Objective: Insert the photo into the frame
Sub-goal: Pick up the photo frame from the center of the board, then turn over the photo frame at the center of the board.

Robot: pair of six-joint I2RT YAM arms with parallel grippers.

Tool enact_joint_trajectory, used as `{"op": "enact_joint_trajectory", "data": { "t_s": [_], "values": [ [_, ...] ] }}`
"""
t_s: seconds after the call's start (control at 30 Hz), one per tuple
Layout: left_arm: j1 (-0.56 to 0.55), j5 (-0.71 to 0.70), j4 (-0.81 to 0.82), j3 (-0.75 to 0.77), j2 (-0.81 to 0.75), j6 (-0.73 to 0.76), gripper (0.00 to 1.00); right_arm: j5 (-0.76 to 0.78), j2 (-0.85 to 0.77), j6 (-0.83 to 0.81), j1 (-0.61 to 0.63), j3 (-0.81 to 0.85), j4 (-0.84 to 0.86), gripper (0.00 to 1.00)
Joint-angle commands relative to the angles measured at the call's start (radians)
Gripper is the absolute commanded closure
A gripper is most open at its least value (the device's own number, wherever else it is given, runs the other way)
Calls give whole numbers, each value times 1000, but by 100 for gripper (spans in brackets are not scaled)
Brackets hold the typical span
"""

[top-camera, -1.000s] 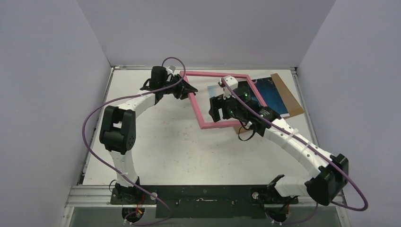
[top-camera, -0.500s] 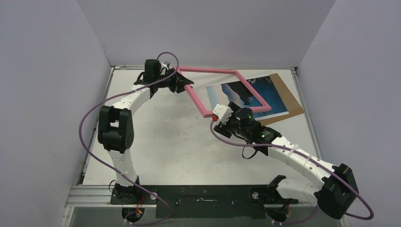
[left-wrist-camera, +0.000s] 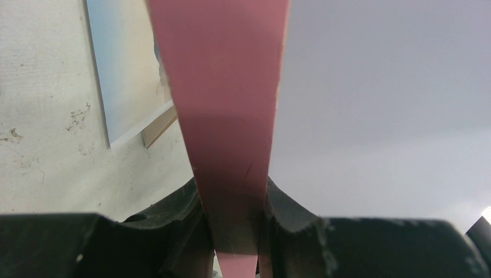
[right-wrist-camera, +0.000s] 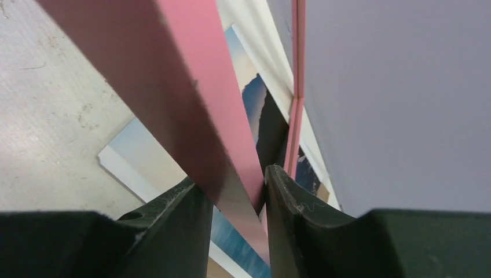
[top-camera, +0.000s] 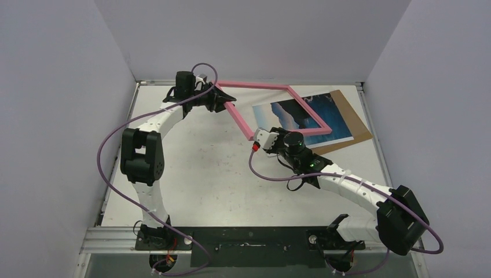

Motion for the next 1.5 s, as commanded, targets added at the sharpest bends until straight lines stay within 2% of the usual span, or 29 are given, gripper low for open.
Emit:
{"op": "enact_joint_trajectory", "data": {
  "t_s": [0.0, 0.1, 0.2, 0.33, 0.43, 0.67, 0.8, 1.1, 1.27, 1.4, 1.47],
  "values": [
    [2, 96, 0, 67, -8, -68, 100, 10, 7, -49, 5, -8, 96, 78],
    [5, 101, 1, 72, -8, -70, 100, 13, -8, -65, 6, 6, 104, 93],
    [9, 104, 4, 91, -13, -59, 84, 8, -24, -85, 6, 29, 108, 100],
    [19, 101, 10, 129, -20, -44, 61, -7, -19, -104, 2, 90, 75, 100],
    [36, 99, 11, 162, -32, -22, 47, -23, -4, -96, -3, 147, 76, 100],
    [111, 102, 2, 184, -114, 28, 29, -53, 39, 3, -11, 273, 97, 100],
    [147, 87, -21, 155, -175, 77, 27, -87, 79, 137, -20, 399, 21, 100],
    [184, 74, -128, 148, -263, 214, 25, -60, 135, 429, -21, 502, 178, 100],
    [196, -17, -357, 201, -313, 426, 25, -22, 141, 582, -18, 551, 261, 100],
    [232, -116, -501, 203, -349, 557, 25, -27, 140, 738, -12, 610, 235, 100],
    [252, -154, -555, 202, -364, 597, 25, -14, 139, 849, -9, 654, 157, 100]
  ]
}}
